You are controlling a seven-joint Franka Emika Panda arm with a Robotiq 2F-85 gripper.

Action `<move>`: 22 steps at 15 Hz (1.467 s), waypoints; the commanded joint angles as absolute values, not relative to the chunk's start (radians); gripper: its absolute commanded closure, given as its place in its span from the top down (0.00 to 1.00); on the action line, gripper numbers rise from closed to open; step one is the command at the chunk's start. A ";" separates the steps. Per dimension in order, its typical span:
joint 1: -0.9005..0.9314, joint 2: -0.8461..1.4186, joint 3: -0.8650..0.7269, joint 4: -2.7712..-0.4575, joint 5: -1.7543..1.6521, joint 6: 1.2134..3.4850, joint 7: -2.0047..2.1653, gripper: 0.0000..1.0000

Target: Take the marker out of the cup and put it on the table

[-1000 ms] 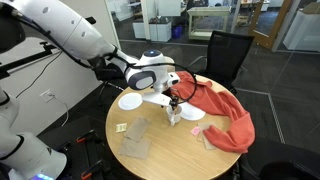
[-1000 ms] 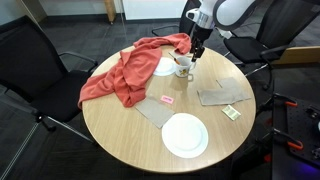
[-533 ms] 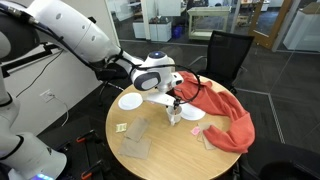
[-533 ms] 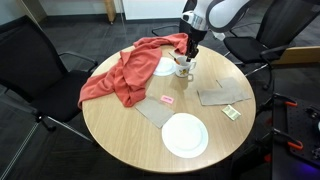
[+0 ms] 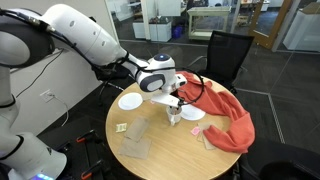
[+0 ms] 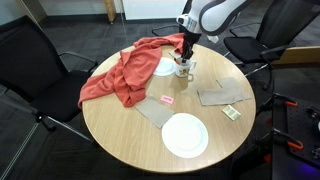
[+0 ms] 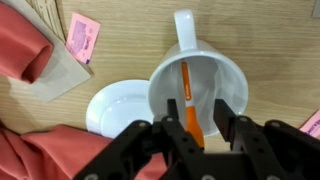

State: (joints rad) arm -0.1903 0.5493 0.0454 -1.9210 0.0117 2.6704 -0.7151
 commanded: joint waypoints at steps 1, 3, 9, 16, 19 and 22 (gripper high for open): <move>-0.213 0.590 0.073 -1.866 0.016 2.666 -0.701 0.43; -0.218 0.607 0.082 -1.849 0.019 2.664 -0.705 0.43; -0.238 0.640 0.104 -1.826 0.023 2.668 -0.711 0.42; -0.256 0.658 0.115 -1.819 0.022 2.674 -0.710 0.12; -0.255 0.662 0.113 -1.817 0.019 2.675 -0.706 0.00; -0.253 0.647 0.112 -1.831 0.019 2.679 -0.702 0.03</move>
State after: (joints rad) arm -0.2405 0.6498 0.0954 -1.8376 0.0119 2.6704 -0.7140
